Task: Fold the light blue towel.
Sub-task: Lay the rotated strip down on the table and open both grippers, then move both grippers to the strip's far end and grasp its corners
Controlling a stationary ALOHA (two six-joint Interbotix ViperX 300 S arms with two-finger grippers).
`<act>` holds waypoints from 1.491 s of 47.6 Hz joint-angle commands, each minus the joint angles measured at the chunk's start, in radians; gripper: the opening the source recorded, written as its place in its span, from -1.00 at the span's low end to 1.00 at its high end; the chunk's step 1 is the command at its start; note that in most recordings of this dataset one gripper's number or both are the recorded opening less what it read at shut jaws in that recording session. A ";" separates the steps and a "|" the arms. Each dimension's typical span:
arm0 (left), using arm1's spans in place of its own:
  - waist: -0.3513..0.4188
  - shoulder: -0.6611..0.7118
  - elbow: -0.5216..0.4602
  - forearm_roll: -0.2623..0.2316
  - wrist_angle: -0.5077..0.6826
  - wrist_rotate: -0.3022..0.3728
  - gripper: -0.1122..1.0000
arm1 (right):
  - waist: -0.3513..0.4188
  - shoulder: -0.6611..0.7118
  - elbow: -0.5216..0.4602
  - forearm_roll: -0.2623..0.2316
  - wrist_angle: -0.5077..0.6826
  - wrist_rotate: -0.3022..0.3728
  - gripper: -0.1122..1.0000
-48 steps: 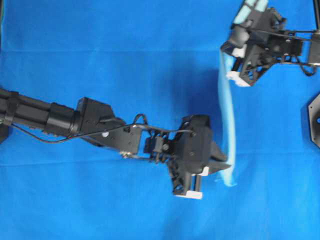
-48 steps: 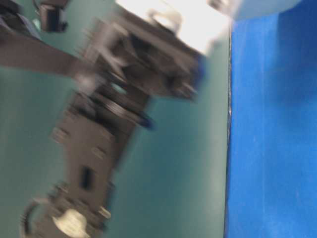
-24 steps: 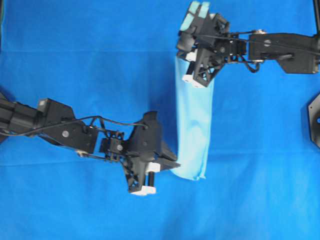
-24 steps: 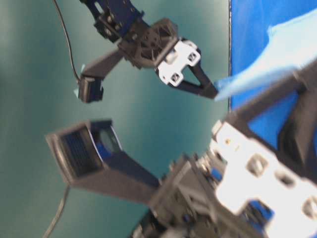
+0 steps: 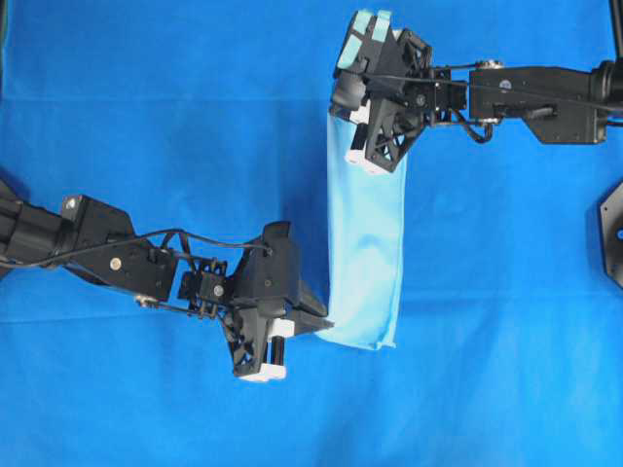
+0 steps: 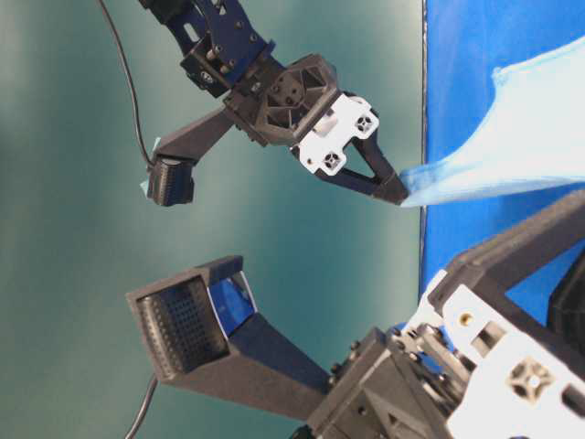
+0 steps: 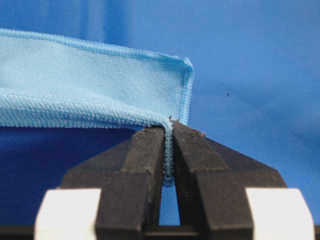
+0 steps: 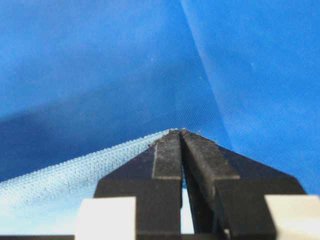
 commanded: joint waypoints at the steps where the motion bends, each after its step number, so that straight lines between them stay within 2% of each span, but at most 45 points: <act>1: -0.032 -0.018 -0.011 0.005 -0.011 0.000 -0.76 | -0.014 -0.012 -0.018 -0.008 -0.015 -0.003 -0.78; 7: -0.028 -0.018 -0.014 0.005 -0.011 0.000 -0.61 | -0.014 -0.014 -0.017 -0.008 -0.025 -0.008 -0.77; 12: -0.026 -0.018 -0.017 0.005 -0.011 0.000 -0.35 | -0.008 -0.014 -0.017 -0.008 -0.026 -0.029 -0.76; 15: -0.026 -0.017 -0.017 0.005 -0.011 0.000 -0.08 | -0.002 -0.014 -0.015 -0.006 -0.025 -0.044 -0.71; 23: -0.025 -0.025 -0.005 0.005 0.000 0.000 0.65 | 0.002 -0.014 -0.014 -0.006 -0.021 -0.046 0.17; 26: -0.025 -0.032 0.002 0.005 0.011 0.000 0.81 | 0.000 -0.014 -0.014 -0.006 -0.021 -0.046 0.36; 32: -0.031 -0.061 0.005 0.005 0.061 0.000 0.78 | 0.008 -0.017 -0.012 -0.006 -0.021 -0.046 0.17; 43: -0.034 -0.189 0.011 0.008 0.215 0.008 0.76 | 0.063 -0.083 0.038 -0.006 -0.018 -0.038 0.23; 51: -0.026 -0.301 0.048 0.015 0.233 0.034 0.76 | 0.109 -0.186 0.117 0.002 -0.018 -0.031 0.23; 61: 0.037 -0.405 0.135 0.015 0.193 0.101 0.76 | 0.138 -0.362 0.253 0.014 -0.038 0.005 0.23; 71: 0.137 -0.554 0.310 0.015 0.009 0.150 0.76 | 0.138 -0.558 0.407 0.015 -0.140 0.038 0.23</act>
